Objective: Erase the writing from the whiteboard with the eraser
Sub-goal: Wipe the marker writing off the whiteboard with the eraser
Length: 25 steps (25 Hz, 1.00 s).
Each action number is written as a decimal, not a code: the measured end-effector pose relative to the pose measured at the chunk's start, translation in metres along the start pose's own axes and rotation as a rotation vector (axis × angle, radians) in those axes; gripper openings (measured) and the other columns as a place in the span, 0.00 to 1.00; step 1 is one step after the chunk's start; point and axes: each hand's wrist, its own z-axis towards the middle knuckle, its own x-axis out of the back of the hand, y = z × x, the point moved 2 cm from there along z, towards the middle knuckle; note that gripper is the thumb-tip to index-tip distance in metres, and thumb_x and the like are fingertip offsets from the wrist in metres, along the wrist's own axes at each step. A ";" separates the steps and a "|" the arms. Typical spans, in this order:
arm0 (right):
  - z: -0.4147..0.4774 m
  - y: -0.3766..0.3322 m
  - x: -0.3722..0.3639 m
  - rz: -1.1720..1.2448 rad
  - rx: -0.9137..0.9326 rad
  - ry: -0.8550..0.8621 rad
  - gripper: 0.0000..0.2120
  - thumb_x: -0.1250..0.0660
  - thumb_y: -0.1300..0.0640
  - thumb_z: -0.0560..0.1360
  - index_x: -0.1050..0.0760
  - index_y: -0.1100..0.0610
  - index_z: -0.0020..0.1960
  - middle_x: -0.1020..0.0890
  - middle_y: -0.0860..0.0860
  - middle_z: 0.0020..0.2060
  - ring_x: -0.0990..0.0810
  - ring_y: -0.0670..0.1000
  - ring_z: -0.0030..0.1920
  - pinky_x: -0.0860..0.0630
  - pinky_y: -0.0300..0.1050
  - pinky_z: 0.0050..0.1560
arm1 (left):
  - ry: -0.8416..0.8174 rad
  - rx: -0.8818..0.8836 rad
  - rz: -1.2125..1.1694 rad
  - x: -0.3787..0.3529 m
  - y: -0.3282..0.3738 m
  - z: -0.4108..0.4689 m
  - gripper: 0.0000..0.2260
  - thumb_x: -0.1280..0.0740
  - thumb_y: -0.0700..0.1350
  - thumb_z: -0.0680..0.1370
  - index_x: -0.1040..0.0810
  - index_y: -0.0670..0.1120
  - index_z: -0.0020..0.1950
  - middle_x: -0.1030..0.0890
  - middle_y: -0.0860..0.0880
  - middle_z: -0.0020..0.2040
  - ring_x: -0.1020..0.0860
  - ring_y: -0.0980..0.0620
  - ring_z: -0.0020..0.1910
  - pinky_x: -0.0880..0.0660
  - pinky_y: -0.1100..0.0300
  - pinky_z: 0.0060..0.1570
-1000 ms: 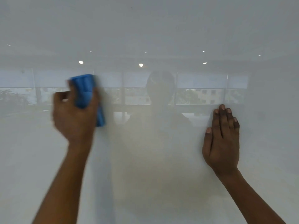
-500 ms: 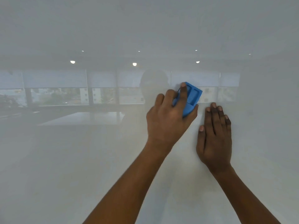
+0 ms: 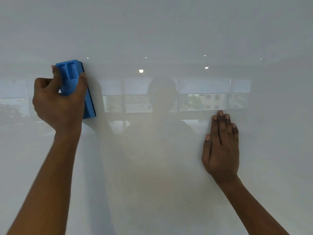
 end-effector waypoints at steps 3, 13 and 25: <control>0.000 -0.002 0.000 -0.002 -0.002 0.002 0.25 0.49 0.58 0.84 0.40 0.66 0.79 0.38 0.61 0.80 0.42 0.59 0.81 0.43 0.59 0.81 | 0.030 0.000 -0.073 -0.020 0.029 -0.019 0.31 0.30 0.72 0.72 0.22 0.60 0.72 0.34 0.60 0.42 0.29 0.70 0.38 0.33 0.65 0.44; 0.000 0.001 0.001 0.004 0.002 -0.011 0.26 0.47 0.57 0.84 0.39 0.66 0.79 0.38 0.60 0.79 0.42 0.57 0.82 0.45 0.57 0.81 | -0.243 -0.531 -0.020 -0.108 0.155 -0.176 0.29 0.26 0.64 0.73 0.18 0.49 0.69 0.18 0.48 0.50 0.19 0.47 0.45 0.28 0.59 0.31; 0.003 0.000 0.005 0.016 0.007 -0.018 0.26 0.49 0.56 0.84 0.39 0.65 0.79 0.37 0.60 0.79 0.41 0.57 0.81 0.42 0.58 0.81 | -0.128 -0.722 0.041 -0.068 0.067 -0.198 0.28 0.27 0.63 0.76 0.17 0.44 0.67 0.17 0.46 0.46 0.20 0.50 0.40 0.25 0.62 0.30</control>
